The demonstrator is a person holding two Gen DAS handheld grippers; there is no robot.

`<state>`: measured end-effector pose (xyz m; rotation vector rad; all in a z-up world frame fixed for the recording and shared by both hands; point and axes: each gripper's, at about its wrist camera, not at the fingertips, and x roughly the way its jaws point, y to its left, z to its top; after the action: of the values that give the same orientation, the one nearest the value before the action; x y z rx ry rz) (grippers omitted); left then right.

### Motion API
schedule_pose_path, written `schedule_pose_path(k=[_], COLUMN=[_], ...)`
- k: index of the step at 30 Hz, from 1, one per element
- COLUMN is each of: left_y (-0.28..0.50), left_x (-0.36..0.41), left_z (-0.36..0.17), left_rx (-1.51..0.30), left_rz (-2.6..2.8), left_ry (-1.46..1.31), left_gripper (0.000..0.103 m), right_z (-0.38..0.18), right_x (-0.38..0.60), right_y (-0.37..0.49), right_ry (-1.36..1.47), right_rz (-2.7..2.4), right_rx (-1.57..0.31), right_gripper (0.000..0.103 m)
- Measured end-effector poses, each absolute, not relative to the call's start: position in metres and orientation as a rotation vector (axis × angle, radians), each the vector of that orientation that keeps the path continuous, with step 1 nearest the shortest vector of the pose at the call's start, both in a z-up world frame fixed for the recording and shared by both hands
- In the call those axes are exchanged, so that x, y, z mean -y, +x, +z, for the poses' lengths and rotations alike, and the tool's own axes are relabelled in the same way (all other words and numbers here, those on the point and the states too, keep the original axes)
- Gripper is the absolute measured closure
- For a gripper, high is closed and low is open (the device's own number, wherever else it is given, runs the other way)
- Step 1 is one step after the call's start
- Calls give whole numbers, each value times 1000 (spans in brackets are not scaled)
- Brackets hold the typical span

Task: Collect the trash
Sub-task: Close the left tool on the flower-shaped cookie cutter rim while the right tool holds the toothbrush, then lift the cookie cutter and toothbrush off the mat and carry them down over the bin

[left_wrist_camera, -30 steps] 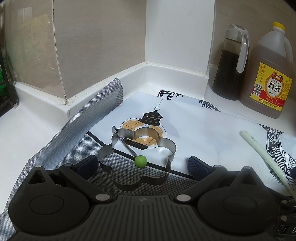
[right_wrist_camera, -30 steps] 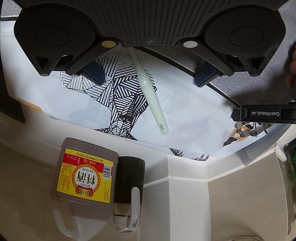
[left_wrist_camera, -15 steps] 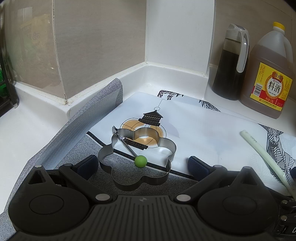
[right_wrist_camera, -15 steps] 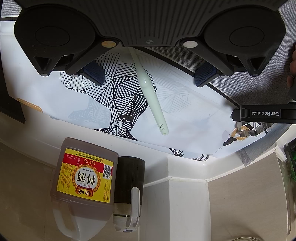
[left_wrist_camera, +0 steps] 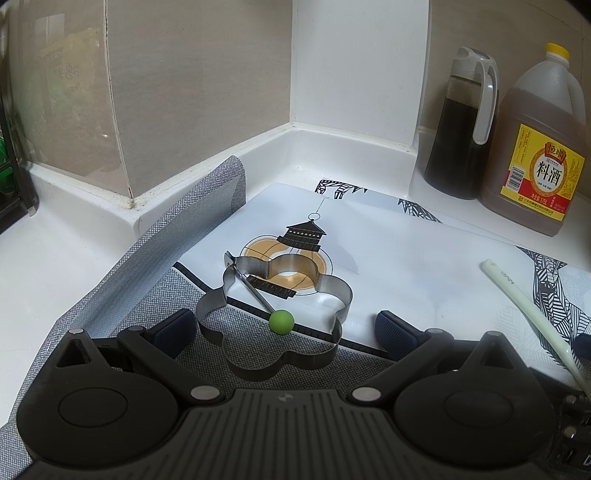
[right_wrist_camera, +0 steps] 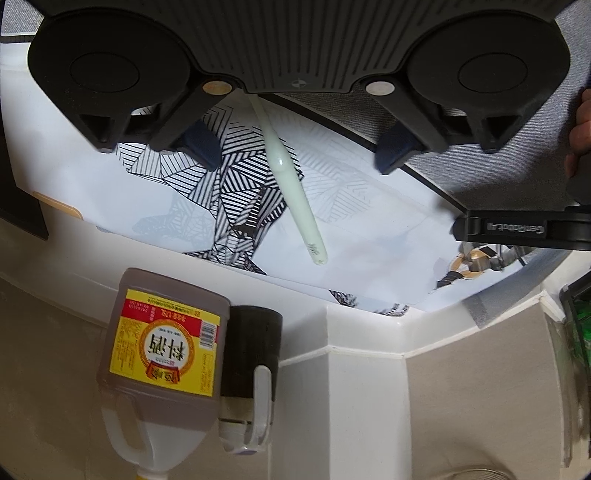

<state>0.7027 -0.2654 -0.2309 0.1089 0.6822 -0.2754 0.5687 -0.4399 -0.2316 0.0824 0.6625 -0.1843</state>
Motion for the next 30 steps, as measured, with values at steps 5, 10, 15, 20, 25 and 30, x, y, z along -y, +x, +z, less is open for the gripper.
schedule_pose_path(k=[5, 10, 15, 20, 25, 30], left_y=[691, 662, 620, 559, 496, 440], left_x=[262, 254, 235, 206, 172, 134], left_z=[-218, -202, -186, -169, -162, -158], left_rx=[-689, -607, -583, -568, -575, -575], left_rz=[-248, -249, -264, -266, -244, -228], left_ry=[119, 166, 144, 117, 130, 123], left_gripper=[25, 25, 25, 25, 25, 25], right_z=[-228, -224, -217, -214, -207, -191], right_x=[437, 442, 439, 437, 430, 406], right_y=[564, 557, 548, 541, 525, 482], right_ry=[74, 150, 153, 162, 205, 174], right_rz=[-162, -115, -106, -80, -82, -40], right_rx=[-628, -568, -489, -439, -464, -443], right_gripper=[89, 89, 89, 89, 89, 89])
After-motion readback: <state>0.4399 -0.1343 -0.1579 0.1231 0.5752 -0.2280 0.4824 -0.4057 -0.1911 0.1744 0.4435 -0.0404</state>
